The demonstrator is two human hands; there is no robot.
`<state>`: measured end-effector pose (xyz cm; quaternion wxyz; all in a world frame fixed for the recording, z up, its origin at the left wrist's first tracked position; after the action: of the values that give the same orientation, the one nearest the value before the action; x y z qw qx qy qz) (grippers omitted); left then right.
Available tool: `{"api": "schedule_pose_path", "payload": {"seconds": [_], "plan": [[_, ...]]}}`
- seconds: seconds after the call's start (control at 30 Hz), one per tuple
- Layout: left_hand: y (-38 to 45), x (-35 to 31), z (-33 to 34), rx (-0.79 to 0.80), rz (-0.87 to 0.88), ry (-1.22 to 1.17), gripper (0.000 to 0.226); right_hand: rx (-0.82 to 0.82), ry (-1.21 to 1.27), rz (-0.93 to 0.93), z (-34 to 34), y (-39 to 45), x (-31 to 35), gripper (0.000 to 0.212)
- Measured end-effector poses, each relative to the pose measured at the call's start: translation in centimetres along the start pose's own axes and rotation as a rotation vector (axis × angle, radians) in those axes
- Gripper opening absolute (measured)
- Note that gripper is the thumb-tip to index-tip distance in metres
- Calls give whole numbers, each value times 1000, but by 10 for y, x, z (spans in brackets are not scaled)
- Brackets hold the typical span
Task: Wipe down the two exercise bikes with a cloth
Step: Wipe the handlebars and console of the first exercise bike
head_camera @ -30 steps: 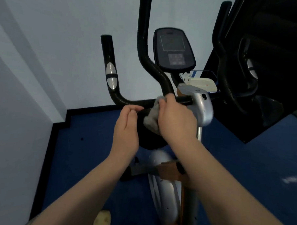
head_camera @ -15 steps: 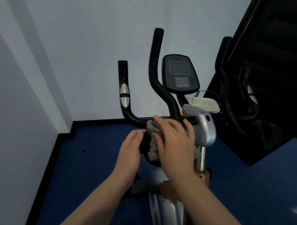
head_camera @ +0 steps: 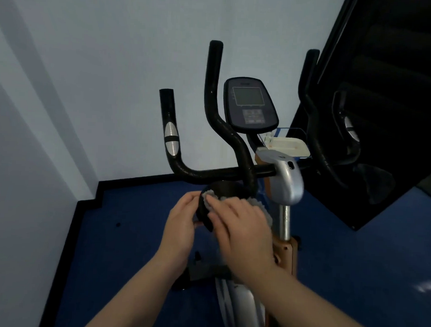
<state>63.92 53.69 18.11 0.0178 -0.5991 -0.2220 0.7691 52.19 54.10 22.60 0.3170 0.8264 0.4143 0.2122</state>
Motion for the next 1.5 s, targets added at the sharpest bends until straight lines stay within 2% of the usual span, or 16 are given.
{"api": "schedule_pose_path", "payload": {"seconds": [0.1, 0.23, 0.3, 0.4, 0.53, 0.6, 0.73, 0.77, 0.87, 0.97, 1.03, 1.13, 1.17, 1.33, 1.4, 1.5], "plan": [[-1, -1, 1, 9, 2, 19, 29, -103, 36, 154, -3, 25, -9, 34], [-4, 3, -1, -8, 0, 20, 30, -114, -40, 341, 19, 9, 16, 35], [-3, 3, -2, 15, -13, 18, 30, -94, 29, 244, 13, -11, 18, 37], [-1, 1, -3, 30, 5, 4, 32, -29, -84, 33, -2, -9, 3, 34], [2, 1, -2, -37, 39, -9, 36, -19, -252, 148, 8, 18, -4, 33], [2, 1, -2, -61, 21, -25, 37, 21, -229, 205, 15, 6, 5, 35], [2, -9, -8, -66, 19, -60, 32, 71, -113, -8, -9, -17, -3, 32], [2, -12, -9, -74, 30, -53, 30, 33, -86, 6, -21, -13, -15, 32], [0, -20, -2, -112, 106, 50, 26, -140, 4, 276, -40, 19, -58, 31], [1, -30, 16, -105, 205, 174, 24, 34, 181, 523, -4, 40, -69, 29], [8, -39, 29, -54, 250, 247, 27, 28, 168, 611, 10, 32, -61, 28], [19, -44, 34, -67, 300, 340, 31, -140, 204, 664, 1, 8, -50, 29], [20, -42, 33, -79, 312, 354, 32, -142, 218, 676, -2, 4, -51, 30], [24, -35, 29, -122, 299, 315, 32, 260, 167, 688, 12, 26, -74, 32], [23, -34, 28, -143, 293, 316, 32, 90, 221, 748, 10, 21, -74, 32], [23, -32, 28, -159, 294, 345, 32, -433, 453, 875, 11, -32, -36, 30]]}}
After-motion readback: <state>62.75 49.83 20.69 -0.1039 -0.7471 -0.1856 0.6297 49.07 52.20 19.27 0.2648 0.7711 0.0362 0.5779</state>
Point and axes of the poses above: each hand's wrist, its own y-axis towards the middle knuckle, its own z-axis out of the palm, x = y × z, the point moved 6 cm from there along y, towards the middle knuckle, and after that the axes turned 15 degrees about -z, right-handed, at the moved point
